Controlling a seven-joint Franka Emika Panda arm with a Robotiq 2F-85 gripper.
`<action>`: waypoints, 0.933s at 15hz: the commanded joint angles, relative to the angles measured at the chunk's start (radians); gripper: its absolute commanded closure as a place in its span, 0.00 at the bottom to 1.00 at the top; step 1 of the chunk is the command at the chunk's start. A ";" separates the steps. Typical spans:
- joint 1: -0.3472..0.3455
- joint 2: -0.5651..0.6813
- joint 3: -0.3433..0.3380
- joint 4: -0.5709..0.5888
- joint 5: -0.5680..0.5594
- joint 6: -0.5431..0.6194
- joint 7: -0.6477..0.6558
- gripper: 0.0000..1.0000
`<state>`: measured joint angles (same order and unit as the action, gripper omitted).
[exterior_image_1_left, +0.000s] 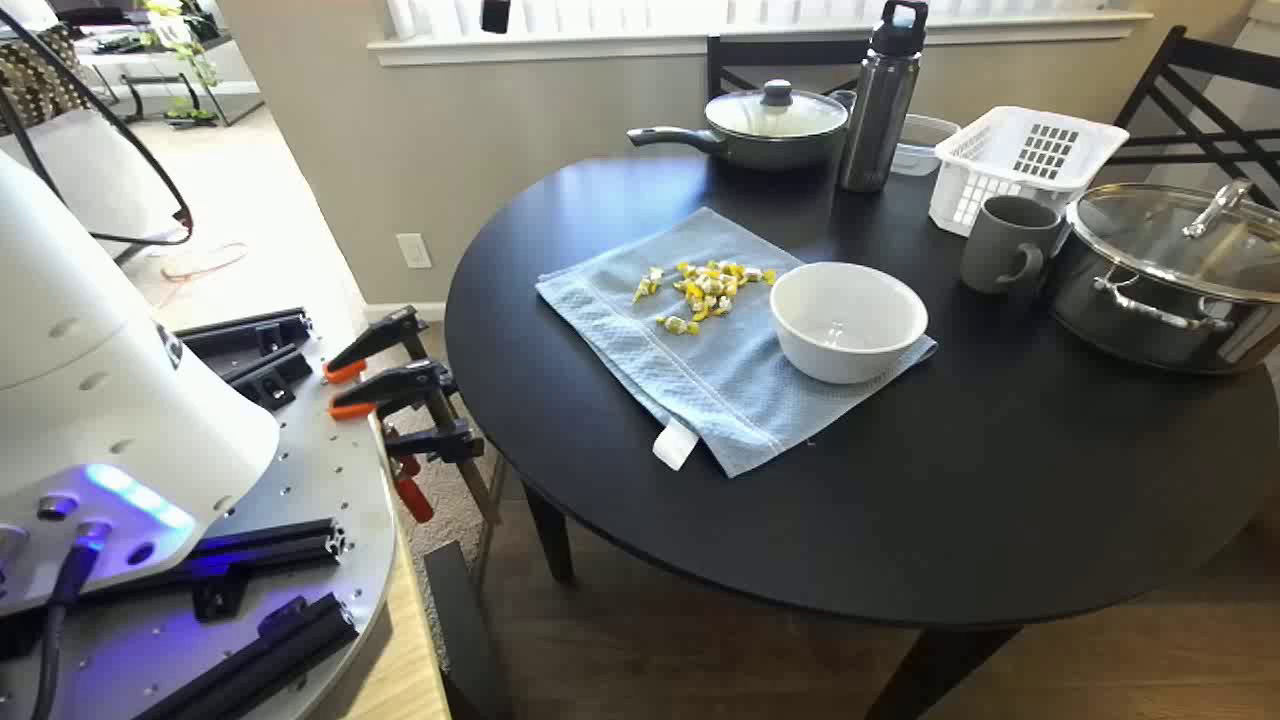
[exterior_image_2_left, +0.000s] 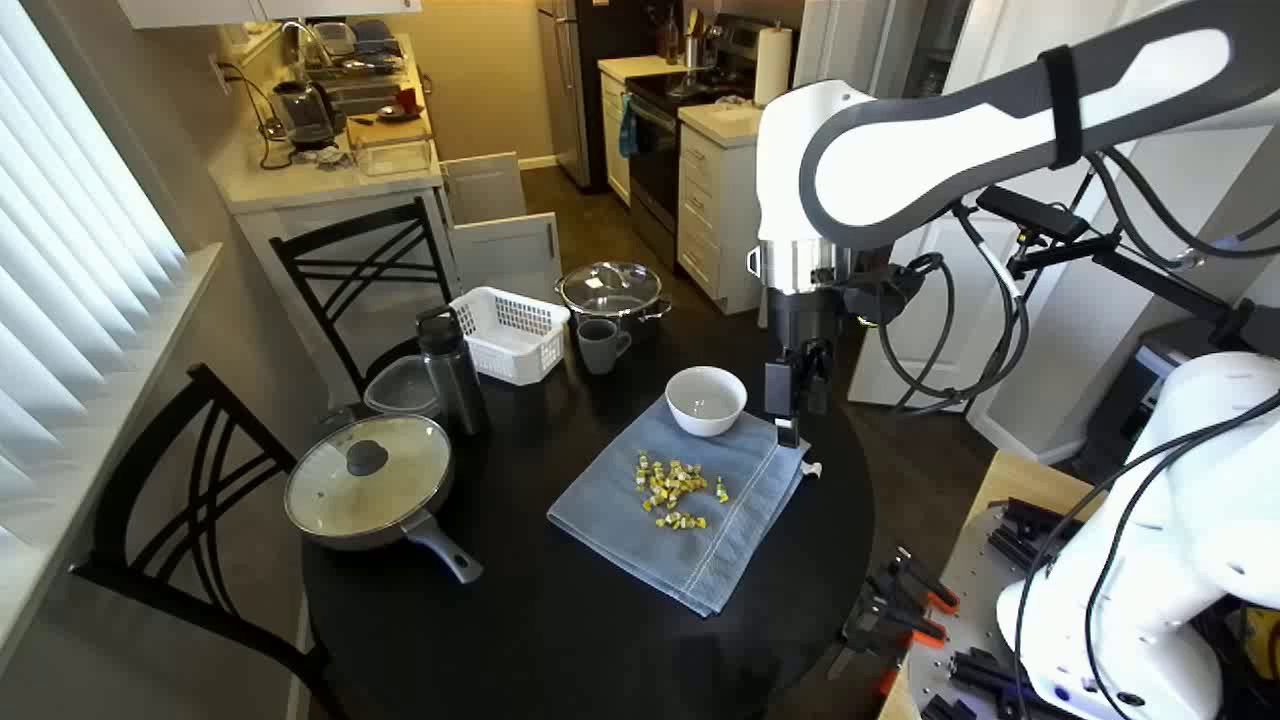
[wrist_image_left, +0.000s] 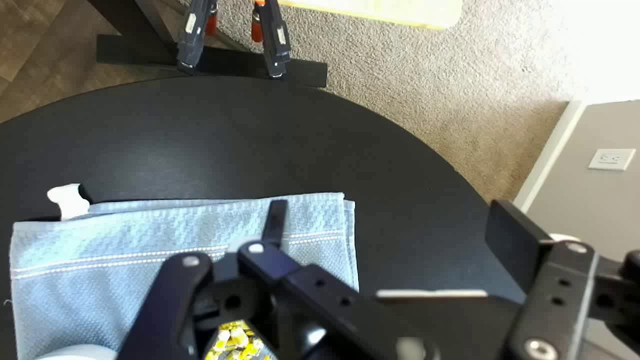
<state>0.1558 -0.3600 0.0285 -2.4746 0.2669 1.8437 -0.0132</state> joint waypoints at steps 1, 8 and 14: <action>-0.019 0.000 0.017 0.002 0.005 -0.004 -0.005 0.00; -0.018 0.026 0.029 0.003 -0.017 0.086 -0.029 0.00; -0.012 0.220 0.082 0.006 -0.241 0.448 -0.122 0.00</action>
<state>0.1513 -0.2522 0.0831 -2.4756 0.1152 2.1459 -0.0936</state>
